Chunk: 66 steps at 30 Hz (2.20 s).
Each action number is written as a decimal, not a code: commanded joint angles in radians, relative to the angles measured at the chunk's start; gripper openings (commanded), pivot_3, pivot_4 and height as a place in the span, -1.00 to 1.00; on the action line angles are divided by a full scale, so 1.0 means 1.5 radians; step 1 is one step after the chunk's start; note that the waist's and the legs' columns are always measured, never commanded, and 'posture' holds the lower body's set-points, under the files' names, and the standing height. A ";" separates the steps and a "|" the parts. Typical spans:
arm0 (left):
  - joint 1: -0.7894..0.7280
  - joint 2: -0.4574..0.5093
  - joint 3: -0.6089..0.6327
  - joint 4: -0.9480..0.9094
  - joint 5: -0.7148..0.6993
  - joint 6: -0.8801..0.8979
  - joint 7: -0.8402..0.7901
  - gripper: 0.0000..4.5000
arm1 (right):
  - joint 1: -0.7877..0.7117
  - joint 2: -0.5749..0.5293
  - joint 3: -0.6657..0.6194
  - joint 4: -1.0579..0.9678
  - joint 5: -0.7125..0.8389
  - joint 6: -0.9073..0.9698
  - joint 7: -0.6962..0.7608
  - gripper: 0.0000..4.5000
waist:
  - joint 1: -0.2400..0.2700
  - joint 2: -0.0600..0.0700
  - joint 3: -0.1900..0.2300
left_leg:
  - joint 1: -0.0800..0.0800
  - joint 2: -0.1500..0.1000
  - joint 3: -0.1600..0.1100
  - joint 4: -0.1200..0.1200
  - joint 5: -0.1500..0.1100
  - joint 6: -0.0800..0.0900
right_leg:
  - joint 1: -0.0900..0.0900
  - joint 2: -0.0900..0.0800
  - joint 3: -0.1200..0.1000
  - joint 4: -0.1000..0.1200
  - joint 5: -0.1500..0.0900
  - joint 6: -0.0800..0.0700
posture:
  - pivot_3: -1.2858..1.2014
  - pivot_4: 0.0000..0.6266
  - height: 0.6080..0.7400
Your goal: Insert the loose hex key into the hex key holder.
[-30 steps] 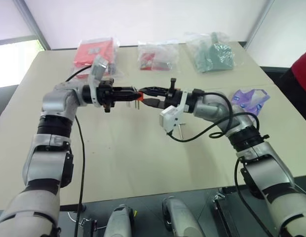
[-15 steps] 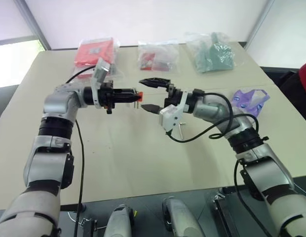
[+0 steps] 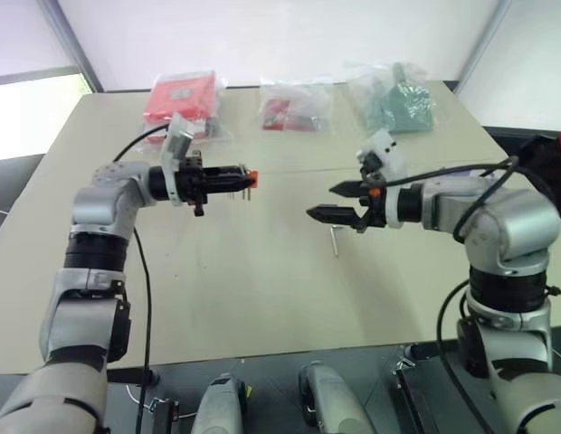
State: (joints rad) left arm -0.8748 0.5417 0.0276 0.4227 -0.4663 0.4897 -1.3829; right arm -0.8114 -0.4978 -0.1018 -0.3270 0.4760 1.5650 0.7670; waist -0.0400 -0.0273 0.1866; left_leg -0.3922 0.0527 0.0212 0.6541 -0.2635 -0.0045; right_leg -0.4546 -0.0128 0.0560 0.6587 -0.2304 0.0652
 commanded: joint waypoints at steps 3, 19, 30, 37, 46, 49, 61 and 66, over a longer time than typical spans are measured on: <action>0.009 -0.014 0.024 -0.052 -0.023 -0.007 0.035 -0.93 | 0.020 0.014 -0.037 0.039 0.116 0.033 -0.136 0.95 | 0.001 0.000 0.000 | -0.001 -0.001 0.000 0.000 0.000 0.000 | 0.000 0.000 0.000 -0.002 0.000 0.000 | 0.03 -0.52 1.00; 0.075 -0.025 0.034 -0.140 -0.060 0.019 0.100 -0.93 | 0.041 0.068 0.009 0.149 0.024 0.019 -0.317 0.95 | -0.003 0.000 0.000 | -0.002 0.000 0.000 0.000 0.000 0.000 | -0.001 0.000 0.000 -0.003 0.000 0.001 | 0.03 -0.52 1.00; 0.110 -0.040 0.037 -0.170 -0.067 0.012 0.135 -0.93 | 0.027 0.107 0.090 0.217 -0.046 -0.025 -0.351 0.95 | -0.005 -0.001 0.000 | -0.001 0.000 0.000 -0.001 0.000 0.000 | 0.000 0.000 0.000 -0.003 0.000 0.001 | 0.03 -0.52 1.00; 0.122 -0.048 0.043 -0.173 -0.064 -0.003 0.161 -0.93 | 0.068 0.152 0.122 0.197 -0.068 0.000 -0.366 -0.56 | -0.007 -0.002 -0.002 | 0.001 0.000 0.000 -0.001 0.000 0.000 | 0.003 0.000 0.000 -0.003 0.000 0.000 | 0.03 -0.52 1.00; 0.123 -0.037 0.045 -0.163 -0.064 -0.012 0.169 -0.93 | 0.061 0.186 0.072 0.222 -0.100 -0.025 -0.374 -0.99 | -0.021 -0.003 -0.003 | 0.002 0.000 -0.001 -0.002 0.000 0.000 | 0.003 0.001 0.000 -0.004 0.000 0.000 | 0.03 -0.52 1.00; 0.116 -0.028 0.040 -0.155 -0.063 -0.004 0.156 -0.93 | 0.033 0.172 0.062 0.226 -0.101 -0.083 -0.359 -0.99 | -0.022 -0.003 -0.003 | 0.003 0.000 -0.001 -0.002 0.000 0.000 | 0.004 0.001 0.000 -0.004 0.000 0.000 | 0.03 -0.52 1.00; 0.007 -0.004 -0.014 0.041 -0.018 0.006 0.041 -0.93 | -0.015 0.121 0.007 0.180 -0.092 -0.643 -0.194 -0.99 | -0.017 -0.002 -0.002 | -0.002 0.000 0.000 -0.004 -0.001 0.001 | 0.001 0.000 0.000 -0.008 -0.001 0.002 | 0.03 -0.52 1.00; -0.069 -0.035 -0.019 0.105 -0.008 0.005 0.014 -0.93 | -0.027 0.209 -0.032 0.133 -0.007 -0.673 -0.205 -0.99 | -0.018 -0.002 -0.002 | -0.008 0.000 -0.001 -0.002 -0.001 0.002 | -0.006 0.000 -0.001 -0.005 -0.001 0.002 | 0.03 -0.52 1.00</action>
State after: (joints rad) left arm -0.9496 0.4814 -0.0154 0.5720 -0.4776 0.5088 -1.3434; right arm -0.8277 -0.1875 -0.1250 -0.0667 0.4296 0.5920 0.4602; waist -0.0668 -0.0301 0.1839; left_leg -0.4043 0.0525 0.0199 0.6509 -0.2647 -0.0024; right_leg -0.4632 -0.0125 0.0549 0.6509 -0.2311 0.0679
